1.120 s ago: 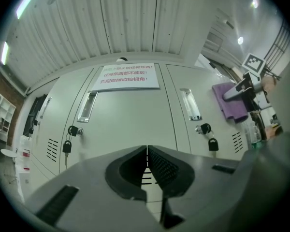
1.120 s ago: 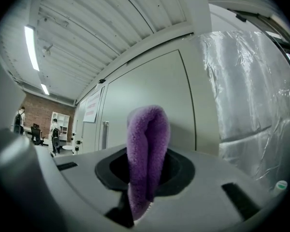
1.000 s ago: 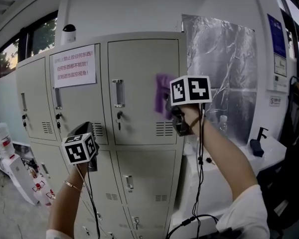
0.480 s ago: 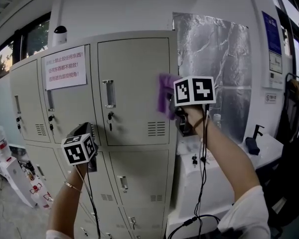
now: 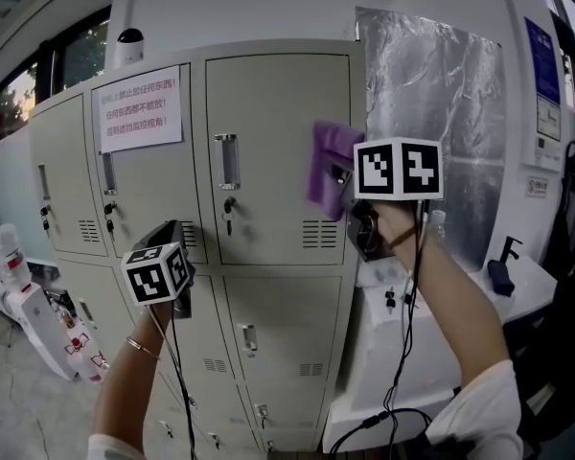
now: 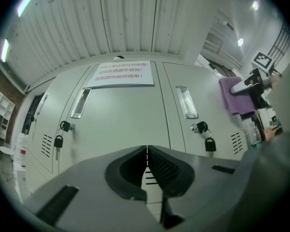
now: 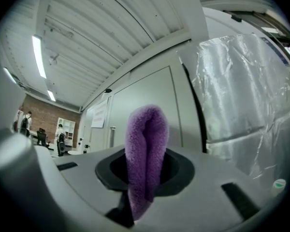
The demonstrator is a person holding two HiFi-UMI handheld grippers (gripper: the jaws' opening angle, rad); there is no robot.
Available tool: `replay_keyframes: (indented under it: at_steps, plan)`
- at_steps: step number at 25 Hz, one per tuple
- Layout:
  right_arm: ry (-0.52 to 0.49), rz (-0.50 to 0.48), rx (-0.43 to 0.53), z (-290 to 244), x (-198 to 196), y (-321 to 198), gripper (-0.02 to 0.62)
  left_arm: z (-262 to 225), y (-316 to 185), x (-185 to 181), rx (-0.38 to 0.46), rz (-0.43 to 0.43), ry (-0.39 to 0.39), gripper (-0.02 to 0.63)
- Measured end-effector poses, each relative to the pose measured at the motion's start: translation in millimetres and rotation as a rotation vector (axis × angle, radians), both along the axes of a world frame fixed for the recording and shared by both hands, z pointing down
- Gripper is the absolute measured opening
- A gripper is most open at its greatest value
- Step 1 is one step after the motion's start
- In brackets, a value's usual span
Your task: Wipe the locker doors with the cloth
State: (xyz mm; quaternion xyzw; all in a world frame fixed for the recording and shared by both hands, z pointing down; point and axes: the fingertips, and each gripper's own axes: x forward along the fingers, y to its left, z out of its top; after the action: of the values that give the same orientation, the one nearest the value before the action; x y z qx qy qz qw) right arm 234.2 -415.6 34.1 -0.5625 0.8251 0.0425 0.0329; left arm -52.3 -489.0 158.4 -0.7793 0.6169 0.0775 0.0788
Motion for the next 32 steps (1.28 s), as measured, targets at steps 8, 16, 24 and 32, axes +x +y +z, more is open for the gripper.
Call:
replay_keyframes:
  at_steps: [8,16,24,32]
  plan:
    - [0.035,-0.232,0.012,-2,-125,6,0.067,24,7,-59,-0.038,-0.061,0.000,0.009]
    - [0.059,-0.418,-0.047,31,-260,-11,0.067,42,25,-135,-0.049,-0.165,-0.005,0.009]
    - [0.066,-0.481,-0.131,98,-361,-35,0.067,61,48,-204,-0.058,-0.242,-0.013,0.009]
    - [0.002,-0.415,-0.182,134,-406,-81,0.067,81,60,-259,-0.061,-0.287,-0.007,0.010]
